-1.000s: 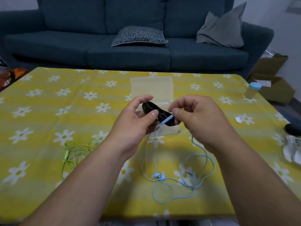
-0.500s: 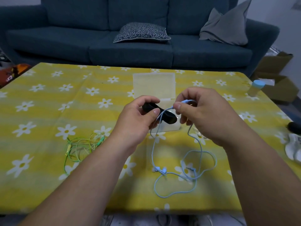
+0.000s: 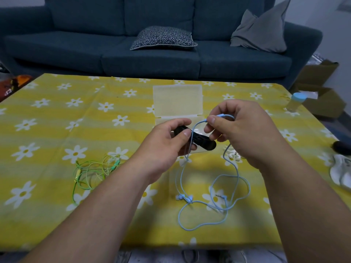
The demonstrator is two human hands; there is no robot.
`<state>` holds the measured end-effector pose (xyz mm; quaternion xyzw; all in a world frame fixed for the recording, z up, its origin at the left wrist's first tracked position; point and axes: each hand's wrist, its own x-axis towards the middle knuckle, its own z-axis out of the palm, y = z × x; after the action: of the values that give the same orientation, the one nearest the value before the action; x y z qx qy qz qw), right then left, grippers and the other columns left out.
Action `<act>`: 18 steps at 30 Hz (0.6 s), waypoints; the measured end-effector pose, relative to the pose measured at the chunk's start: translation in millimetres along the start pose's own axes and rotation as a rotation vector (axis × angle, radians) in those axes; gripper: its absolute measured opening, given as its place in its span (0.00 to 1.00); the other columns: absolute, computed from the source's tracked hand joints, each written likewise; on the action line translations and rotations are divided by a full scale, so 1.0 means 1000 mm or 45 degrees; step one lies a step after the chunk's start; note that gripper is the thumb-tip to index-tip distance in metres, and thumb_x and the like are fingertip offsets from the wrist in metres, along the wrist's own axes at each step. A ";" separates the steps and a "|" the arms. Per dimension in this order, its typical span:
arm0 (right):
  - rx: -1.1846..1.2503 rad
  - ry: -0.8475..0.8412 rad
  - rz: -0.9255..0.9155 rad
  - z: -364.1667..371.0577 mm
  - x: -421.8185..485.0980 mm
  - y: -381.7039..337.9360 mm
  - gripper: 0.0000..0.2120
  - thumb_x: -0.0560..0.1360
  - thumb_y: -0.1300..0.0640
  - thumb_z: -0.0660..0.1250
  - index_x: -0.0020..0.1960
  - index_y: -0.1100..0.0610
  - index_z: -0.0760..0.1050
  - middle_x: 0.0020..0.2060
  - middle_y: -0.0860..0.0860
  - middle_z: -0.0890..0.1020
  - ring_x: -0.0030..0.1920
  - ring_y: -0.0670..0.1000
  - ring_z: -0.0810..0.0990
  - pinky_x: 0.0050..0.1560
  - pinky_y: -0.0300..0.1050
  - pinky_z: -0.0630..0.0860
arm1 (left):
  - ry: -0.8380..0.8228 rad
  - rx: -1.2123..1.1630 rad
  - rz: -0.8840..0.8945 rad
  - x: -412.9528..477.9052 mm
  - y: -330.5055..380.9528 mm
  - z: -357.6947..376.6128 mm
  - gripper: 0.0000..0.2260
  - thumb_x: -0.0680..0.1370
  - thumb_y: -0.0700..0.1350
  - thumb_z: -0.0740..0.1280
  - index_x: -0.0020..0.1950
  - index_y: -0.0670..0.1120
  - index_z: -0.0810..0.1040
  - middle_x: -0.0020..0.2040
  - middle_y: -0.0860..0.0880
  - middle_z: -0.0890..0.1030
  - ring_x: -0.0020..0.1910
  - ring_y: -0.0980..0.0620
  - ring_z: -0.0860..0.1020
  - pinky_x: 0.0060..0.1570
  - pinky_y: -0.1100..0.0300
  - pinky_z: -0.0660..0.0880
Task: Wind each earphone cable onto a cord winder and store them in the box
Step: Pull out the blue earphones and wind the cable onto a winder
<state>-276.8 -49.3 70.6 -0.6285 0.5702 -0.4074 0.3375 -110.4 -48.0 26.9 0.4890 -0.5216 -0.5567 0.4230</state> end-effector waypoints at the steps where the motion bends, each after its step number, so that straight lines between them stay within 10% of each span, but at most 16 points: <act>1: 0.000 0.006 0.001 0.000 0.000 0.000 0.04 0.78 0.63 0.68 0.44 0.60 0.79 0.34 0.52 0.85 0.30 0.47 0.81 0.32 0.40 0.77 | -0.009 0.013 0.002 0.000 0.000 0.000 0.13 0.82 0.38 0.62 0.67 0.45 0.74 0.53 0.39 0.82 0.43 0.48 0.84 0.56 0.48 0.80; 11: 0.003 0.024 0.026 -0.003 -0.001 -0.001 0.04 0.77 0.62 0.69 0.43 0.59 0.80 0.33 0.53 0.84 0.28 0.47 0.80 0.30 0.38 0.75 | -0.004 0.037 0.034 -0.001 -0.001 -0.002 0.16 0.81 0.32 0.62 0.66 0.47 0.75 0.52 0.41 0.83 0.44 0.47 0.84 0.57 0.47 0.79; 18: -0.100 0.107 0.057 -0.004 0.000 0.001 0.06 0.73 0.58 0.73 0.38 0.58 0.81 0.16 0.40 0.68 0.18 0.42 0.66 0.20 0.30 0.58 | 0.112 0.141 0.136 0.002 -0.002 -0.010 0.18 0.80 0.34 0.63 0.64 0.52 0.76 0.55 0.46 0.82 0.45 0.54 0.83 0.45 0.68 0.74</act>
<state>-281.1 -49.0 71.7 -0.6108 0.6133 -0.4030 0.2973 -100.6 -51.9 24.4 0.5069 -0.5578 -0.4817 0.4471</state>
